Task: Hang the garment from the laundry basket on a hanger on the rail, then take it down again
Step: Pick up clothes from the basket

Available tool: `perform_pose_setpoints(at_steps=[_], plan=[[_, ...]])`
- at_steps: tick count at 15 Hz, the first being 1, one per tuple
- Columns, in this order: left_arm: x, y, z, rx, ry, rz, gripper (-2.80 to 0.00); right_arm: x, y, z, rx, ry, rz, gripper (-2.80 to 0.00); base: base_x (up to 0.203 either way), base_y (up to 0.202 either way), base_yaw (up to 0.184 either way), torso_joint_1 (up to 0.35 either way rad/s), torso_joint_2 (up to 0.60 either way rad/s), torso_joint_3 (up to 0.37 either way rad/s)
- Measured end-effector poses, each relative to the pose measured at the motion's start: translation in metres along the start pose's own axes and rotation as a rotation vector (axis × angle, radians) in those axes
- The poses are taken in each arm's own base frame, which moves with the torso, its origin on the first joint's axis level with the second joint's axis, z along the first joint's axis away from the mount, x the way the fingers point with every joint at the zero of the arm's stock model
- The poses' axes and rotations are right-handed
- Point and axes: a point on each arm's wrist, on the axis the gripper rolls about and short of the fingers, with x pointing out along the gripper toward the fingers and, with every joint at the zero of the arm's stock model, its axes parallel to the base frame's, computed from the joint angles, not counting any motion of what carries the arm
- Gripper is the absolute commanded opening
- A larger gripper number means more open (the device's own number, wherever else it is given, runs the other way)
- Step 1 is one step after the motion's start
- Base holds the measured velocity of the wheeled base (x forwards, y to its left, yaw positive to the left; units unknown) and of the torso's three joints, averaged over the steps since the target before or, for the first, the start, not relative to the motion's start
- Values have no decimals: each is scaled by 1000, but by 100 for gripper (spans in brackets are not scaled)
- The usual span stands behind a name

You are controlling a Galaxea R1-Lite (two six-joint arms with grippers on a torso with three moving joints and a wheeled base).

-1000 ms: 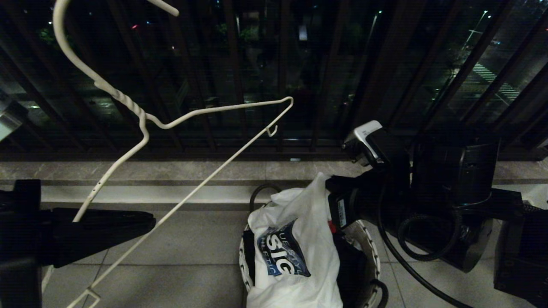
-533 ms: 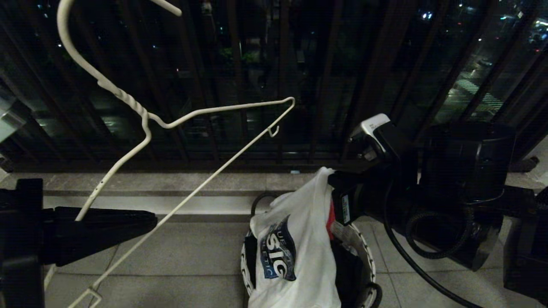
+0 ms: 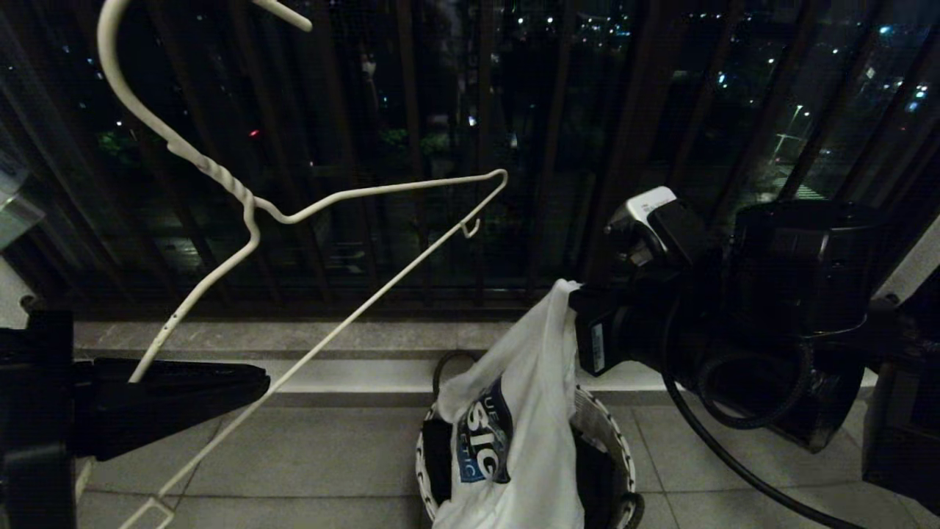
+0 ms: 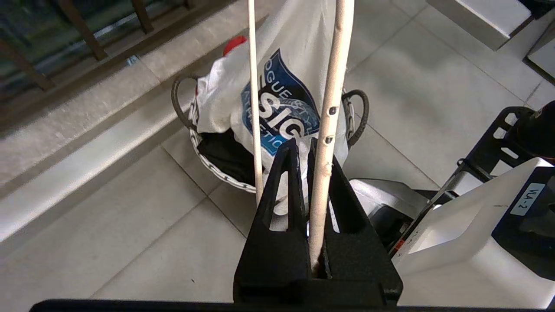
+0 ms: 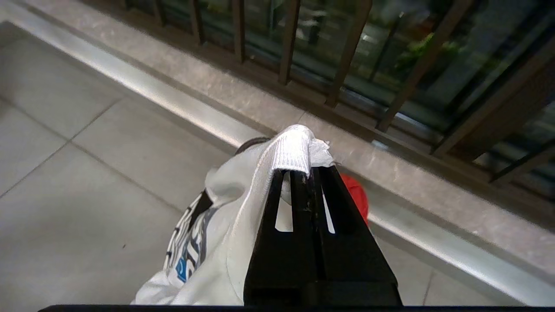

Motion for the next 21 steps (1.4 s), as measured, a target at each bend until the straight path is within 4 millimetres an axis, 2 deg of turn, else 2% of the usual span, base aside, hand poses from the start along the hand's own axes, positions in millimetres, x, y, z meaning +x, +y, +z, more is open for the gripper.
perform_pose_setpoints(at_steps=[11, 21], plan=[[1, 0, 0, 0, 3, 0, -280, 3, 0, -2, -3, 7, -4, -280, 0, 0, 0, 2, 0, 196], [1, 0, -5, 23, 17, -2, -280, 3, -2, -1, -3, 7, -9, -280, 0, 0, 0, 3, -6, 20]])
